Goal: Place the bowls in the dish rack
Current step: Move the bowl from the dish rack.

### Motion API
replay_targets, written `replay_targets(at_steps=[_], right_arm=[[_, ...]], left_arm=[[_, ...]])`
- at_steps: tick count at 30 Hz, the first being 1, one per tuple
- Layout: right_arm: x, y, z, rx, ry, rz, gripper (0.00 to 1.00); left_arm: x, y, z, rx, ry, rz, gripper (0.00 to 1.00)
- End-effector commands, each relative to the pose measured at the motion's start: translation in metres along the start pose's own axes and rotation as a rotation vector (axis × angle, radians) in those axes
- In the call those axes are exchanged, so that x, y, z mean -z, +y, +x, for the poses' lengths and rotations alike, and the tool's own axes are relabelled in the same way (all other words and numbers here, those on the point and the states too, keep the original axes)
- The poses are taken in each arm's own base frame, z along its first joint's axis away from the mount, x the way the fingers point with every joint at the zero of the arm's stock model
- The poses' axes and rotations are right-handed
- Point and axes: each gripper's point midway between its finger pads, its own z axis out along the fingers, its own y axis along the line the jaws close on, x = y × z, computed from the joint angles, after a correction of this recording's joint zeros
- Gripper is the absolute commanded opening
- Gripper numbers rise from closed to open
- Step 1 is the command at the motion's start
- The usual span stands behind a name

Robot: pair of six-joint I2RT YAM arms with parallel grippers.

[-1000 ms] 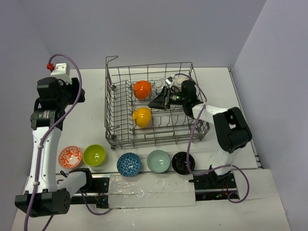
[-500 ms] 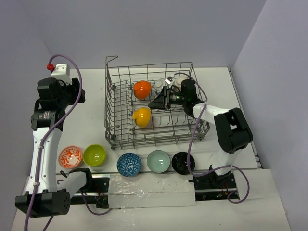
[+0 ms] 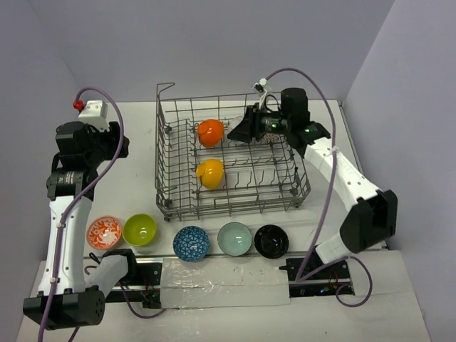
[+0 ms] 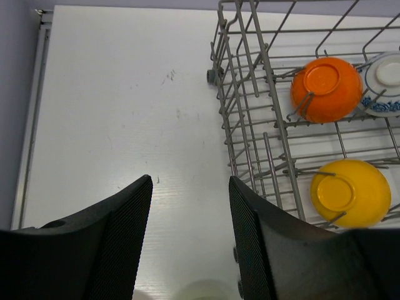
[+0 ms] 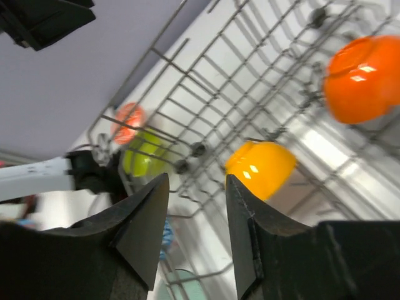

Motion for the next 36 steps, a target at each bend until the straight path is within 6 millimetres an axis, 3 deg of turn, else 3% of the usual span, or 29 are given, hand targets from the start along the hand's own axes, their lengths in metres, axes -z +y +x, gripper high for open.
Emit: replay_targets(at_steps=[1, 2, 4, 5, 7, 12, 17, 22, 31, 36], right_arm=[[0.033, -0.007, -0.008, 0.195, -0.005, 0.186, 0.50], [0.044, -0.002, -0.014, 0.232, -0.032, 0.223, 0.50], [0.061, -0.019, -0.020, 0.293, -0.064, 0.370, 0.50], [0.073, -0.016, -0.025, 0.323, -0.092, 0.410, 0.50], [0.092, -0.030, -0.031, 0.392, -0.115, 0.530, 0.50], [0.128, -0.045, -0.028, 0.405, -0.157, 0.671, 0.50], [0.158, -0.081, -0.018, 0.342, -0.121, 0.828, 0.49], [0.165, -0.114, 0.010, 0.319, -0.057, 0.910, 0.49], [0.179, -0.158, 0.028, 0.249, -0.029, 0.979, 0.49], [0.185, -0.168, 0.032, 0.248, -0.018, 1.011, 0.49]], left_arm=[[-0.001, -0.009, -0.003, -0.008, -0.029, 0.058, 0.57], [-0.001, -0.010, -0.003, -0.011, -0.031, 0.064, 0.57], [-0.002, -0.009, -0.002, -0.011, -0.032, 0.058, 0.57], [-0.003, -0.010, -0.002, -0.013, -0.030, 0.064, 0.57], [-0.003, -0.011, 0.000, -0.011, -0.023, 0.071, 0.57], [-0.002, -0.015, 0.000, -0.009, -0.030, 0.093, 0.57], [-0.009, -0.022, 0.002, -0.003, 0.004, 0.131, 0.56], [-0.015, -0.027, -0.002, -0.017, 0.014, 0.126, 0.54], [-0.030, -0.039, 0.000, -0.063, 0.052, 0.128, 0.53], [-0.036, -0.043, 0.006, -0.074, 0.076, 0.136, 0.53]])
